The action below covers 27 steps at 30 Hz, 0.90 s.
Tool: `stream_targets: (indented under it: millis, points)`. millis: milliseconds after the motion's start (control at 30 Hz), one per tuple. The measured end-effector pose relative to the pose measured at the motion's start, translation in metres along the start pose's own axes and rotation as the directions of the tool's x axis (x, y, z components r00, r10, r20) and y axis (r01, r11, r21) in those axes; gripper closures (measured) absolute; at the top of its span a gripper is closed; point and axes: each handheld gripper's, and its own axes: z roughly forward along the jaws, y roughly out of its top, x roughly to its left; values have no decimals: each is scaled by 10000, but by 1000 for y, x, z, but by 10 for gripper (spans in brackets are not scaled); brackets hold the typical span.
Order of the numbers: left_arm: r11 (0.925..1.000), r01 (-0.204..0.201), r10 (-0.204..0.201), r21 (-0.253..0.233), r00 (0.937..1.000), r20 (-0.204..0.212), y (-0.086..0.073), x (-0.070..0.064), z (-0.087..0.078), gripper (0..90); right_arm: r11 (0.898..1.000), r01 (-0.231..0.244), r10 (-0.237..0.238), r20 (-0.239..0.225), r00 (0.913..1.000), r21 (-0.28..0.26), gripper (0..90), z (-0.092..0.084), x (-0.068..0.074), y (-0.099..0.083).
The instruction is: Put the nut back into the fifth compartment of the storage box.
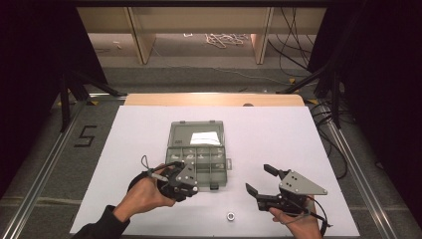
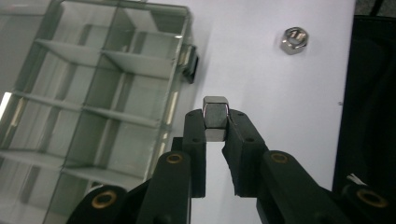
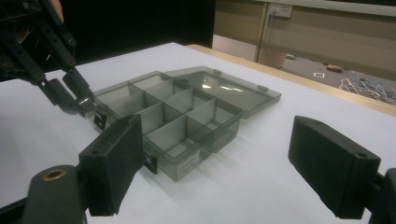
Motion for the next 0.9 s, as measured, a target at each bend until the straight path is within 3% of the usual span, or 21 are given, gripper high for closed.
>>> stream_targets:
  millis: [133,200,367,567,900]
  points:
    - [9998,176,-175,42,9998,-92,-5,7,-3,783,9998,199,-199,24,9998,-85,190,0,-2,0]
    - [9994,329,-330,-46,9993,-162,-8,10,-5,783,10000,-11,11,-17,10000,8,190,0,0,0]
    - [9984,556,-557,-41,9980,-310,-14,20,-12,783,10000,11,-11,-6,10000,-5,191,0,0,0]
    - [9977,567,-545,376,9969,-568,-23,35,-19,783,9997,204,-203,74,9998,-136,191,1,-1,0]
    - [9908,1110,-1026,772,9891,-1053,-38,51,-15,783,9997,221,-221,57,9997,-121,191,1,-1,0]
